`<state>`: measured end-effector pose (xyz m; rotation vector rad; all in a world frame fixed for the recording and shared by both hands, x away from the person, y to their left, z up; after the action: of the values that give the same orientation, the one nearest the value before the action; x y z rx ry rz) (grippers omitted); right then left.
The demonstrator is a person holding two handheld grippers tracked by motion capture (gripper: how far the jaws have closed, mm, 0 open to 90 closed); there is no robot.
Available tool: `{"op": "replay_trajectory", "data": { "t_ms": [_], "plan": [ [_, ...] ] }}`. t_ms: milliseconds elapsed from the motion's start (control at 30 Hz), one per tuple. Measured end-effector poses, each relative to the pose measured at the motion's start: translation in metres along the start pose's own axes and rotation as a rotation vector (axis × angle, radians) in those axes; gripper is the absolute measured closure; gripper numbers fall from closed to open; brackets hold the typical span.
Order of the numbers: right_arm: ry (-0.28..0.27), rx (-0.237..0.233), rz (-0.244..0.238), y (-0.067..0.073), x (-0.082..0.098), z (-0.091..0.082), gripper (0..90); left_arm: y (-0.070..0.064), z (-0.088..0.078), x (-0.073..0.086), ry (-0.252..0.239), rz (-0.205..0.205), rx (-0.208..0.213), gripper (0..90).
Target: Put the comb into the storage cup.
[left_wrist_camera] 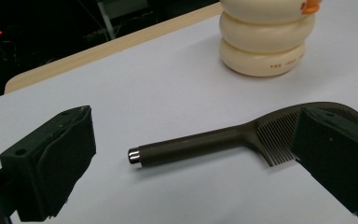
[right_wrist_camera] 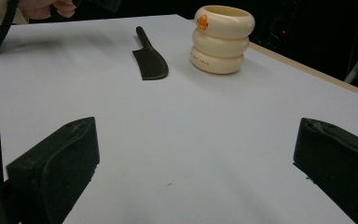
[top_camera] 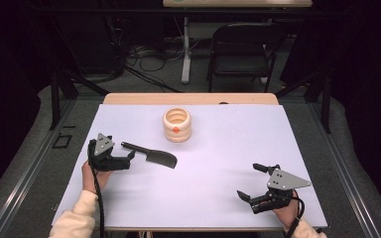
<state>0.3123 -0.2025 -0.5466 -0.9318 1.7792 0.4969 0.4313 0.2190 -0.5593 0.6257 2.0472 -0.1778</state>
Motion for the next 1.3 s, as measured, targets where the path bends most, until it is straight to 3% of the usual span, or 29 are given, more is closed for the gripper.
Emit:
{"op": "replay_trajectory", "data": {
  "t_ms": [367, 533, 667, 733, 833, 967, 1167, 1300],
  "plan": [
    [0.001, -0.001, 0.002, 0.000, 0.000, 0.000, 0.0, 0.010, 0.012, -0.003, 0.040, -0.007, -0.012, 1.1],
    [0.002, 0.000, 0.000, 0.000, 0.000, 0.000, 0.0, 0.011, 0.018, -0.004, 0.055, 0.014, -0.024, 7.9],
    [0.005, 0.000, -0.001, 0.000, 0.001, 0.000, 0.0, 0.013, 0.021, -0.004, 0.070, 0.011, -0.018, 15.4],
    [0.005, 0.001, -0.001, 0.000, 0.001, 0.000, 0.0, 0.016, 0.023, -0.006, 0.081, 0.003, -0.002, 25.3],
    [0.004, 0.000, 0.001, 0.000, 0.000, 0.000, 0.0, 0.018, 0.027, -0.007, 0.093, -0.005, -0.004, 29.6],
    [0.004, 0.000, 0.000, 0.000, 0.000, 0.000, 0.0, 0.023, 0.033, -0.004, 0.124, 0.000, -0.013, 41.8],
    [0.005, -0.001, -0.004, 0.000, 0.000, 0.000, 0.0, 0.030, 0.040, -0.005, 0.141, -0.029, -0.029, 59.2],
    [0.005, 0.000, -0.004, 0.000, 0.000, 0.000, 0.0, 0.032, 0.045, -0.003, 0.161, -0.032, -0.017, 71.4]
  ]
}}
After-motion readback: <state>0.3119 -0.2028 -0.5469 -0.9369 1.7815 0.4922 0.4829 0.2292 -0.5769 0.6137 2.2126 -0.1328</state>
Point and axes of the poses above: each handheld gripper's, and its own axes: z roughly forward along the jaws, x roughly out of its underside, y roughly to its left, the point moved 8 cm from there along z, roughly forward along the jaws, and after that the axes turned 4 degrees about y, right-handed, at the moved point
